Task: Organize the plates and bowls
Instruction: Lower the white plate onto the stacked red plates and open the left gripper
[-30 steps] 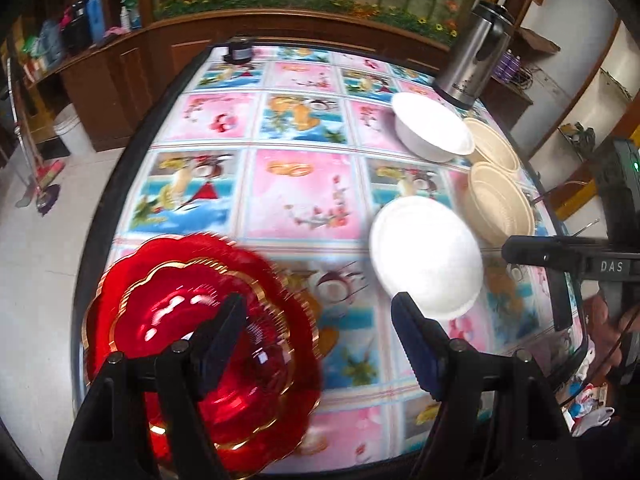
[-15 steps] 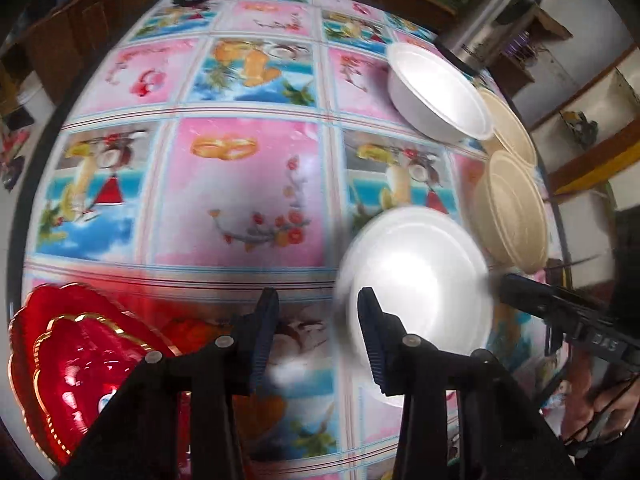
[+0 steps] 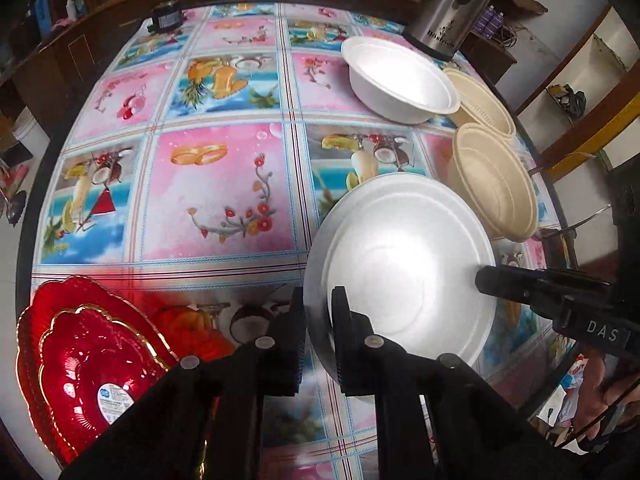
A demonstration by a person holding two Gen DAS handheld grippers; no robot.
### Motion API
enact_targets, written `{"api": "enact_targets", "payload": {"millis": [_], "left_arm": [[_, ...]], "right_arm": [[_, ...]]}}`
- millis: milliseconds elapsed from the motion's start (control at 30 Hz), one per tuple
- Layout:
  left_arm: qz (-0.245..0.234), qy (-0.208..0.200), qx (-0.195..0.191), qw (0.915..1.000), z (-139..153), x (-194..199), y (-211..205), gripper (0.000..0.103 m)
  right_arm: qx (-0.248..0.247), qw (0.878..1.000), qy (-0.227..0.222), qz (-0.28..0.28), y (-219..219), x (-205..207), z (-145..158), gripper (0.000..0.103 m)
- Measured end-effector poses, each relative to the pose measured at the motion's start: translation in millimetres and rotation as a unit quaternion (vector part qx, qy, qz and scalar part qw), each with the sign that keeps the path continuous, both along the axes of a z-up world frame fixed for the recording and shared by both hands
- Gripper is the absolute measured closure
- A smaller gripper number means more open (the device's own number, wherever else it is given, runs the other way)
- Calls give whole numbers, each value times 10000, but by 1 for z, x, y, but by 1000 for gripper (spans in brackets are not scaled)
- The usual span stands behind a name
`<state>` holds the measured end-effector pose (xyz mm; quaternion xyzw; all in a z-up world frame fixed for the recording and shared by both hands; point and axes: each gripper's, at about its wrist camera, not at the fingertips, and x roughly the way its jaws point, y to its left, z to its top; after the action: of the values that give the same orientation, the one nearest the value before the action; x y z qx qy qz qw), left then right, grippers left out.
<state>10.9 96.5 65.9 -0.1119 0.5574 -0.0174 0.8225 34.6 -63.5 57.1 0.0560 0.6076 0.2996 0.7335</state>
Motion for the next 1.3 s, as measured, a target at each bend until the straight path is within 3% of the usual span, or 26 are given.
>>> {"api": "enact_targets", "payload": {"millis": [367,800,1033,1300], "left_arm": [[428,-305,78,9986,27,-29,30,91],[1175,-506,-7,9918,43,-75,81,91],[1690,-467,-34,9845,37,-109,117,91],[2273,-282,-80,9734,15,-145,155,91]], "right_arm": [[236,9987,-179,404,28,-14,28,93],[250,9926,-232,1162,86,-29,39,92],[174,9851,-203,1699,130,-44,39,92],[-94,9736,-7,2282,182,-67,18,91]]}}
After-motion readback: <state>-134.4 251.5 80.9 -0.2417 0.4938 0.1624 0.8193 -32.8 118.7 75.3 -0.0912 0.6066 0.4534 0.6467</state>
